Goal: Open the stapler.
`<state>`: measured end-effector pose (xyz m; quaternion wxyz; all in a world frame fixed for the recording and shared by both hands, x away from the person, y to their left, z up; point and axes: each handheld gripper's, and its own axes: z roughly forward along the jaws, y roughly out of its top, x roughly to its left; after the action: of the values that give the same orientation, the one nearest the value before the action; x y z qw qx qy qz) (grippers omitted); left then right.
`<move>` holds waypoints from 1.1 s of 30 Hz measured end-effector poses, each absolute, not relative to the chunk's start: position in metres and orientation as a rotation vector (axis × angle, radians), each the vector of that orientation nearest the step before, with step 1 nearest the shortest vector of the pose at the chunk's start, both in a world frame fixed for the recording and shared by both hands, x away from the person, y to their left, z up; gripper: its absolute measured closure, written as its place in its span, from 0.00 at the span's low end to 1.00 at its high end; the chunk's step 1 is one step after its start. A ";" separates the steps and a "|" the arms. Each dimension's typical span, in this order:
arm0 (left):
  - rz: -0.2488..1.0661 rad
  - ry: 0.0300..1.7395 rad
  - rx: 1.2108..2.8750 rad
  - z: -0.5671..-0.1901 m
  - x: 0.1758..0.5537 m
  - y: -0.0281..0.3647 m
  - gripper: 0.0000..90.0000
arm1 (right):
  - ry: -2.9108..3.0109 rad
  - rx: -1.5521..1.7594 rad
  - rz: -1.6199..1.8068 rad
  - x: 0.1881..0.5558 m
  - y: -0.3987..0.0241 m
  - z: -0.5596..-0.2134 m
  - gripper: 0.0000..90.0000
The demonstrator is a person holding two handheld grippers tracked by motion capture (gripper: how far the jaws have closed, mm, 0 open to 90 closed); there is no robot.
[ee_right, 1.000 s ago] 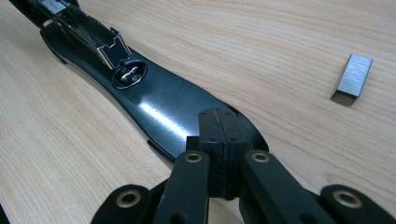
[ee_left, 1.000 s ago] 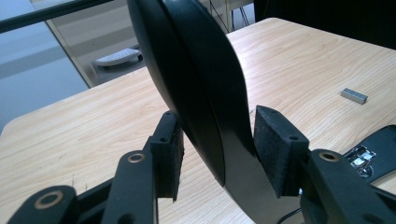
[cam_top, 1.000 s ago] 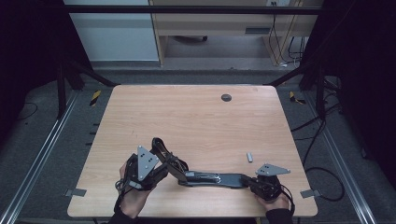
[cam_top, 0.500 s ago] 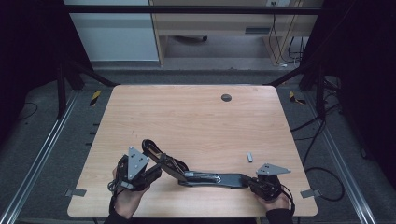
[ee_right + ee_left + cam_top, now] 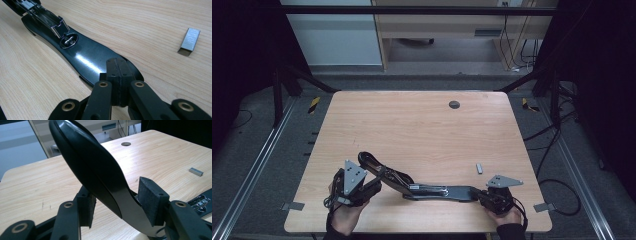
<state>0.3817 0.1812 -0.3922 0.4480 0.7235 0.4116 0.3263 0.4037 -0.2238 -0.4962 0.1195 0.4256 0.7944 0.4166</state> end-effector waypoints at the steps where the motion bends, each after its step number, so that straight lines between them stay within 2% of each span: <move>1: 0.806 1.021 1.790 -0.392 0.382 0.182 0.54 | 2.321 1.239 1.218 0.404 -0.224 -0.496 1.00; 7: 0.817 1.021 1.802 -0.393 0.383 0.184 0.52 | 2.322 1.242 1.216 0.404 -0.224 -0.496 1.00; 14: 0.834 1.012 1.805 -0.390 0.384 0.188 0.46 | 2.311 1.270 1.204 0.404 -0.224 -0.495 0.99; 17: 0.833 1.011 1.805 -0.386 0.382 0.189 0.38 | 2.313 1.271 1.213 0.404 -0.224 -0.495 0.96; 23: 0.800 1.025 1.830 -0.381 0.380 0.191 0.31 | 2.300 1.251 1.218 0.403 -0.224 -0.493 0.89; 33: 0.800 1.041 1.876 -0.388 0.372 0.201 0.25 | 2.222 1.272 1.169 0.400 -0.228 -0.485 0.74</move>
<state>0.3721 0.2005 -0.3884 0.4131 0.7461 0.4140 0.3182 0.3996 -0.2280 -0.4853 0.1626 0.4459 0.7789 0.4099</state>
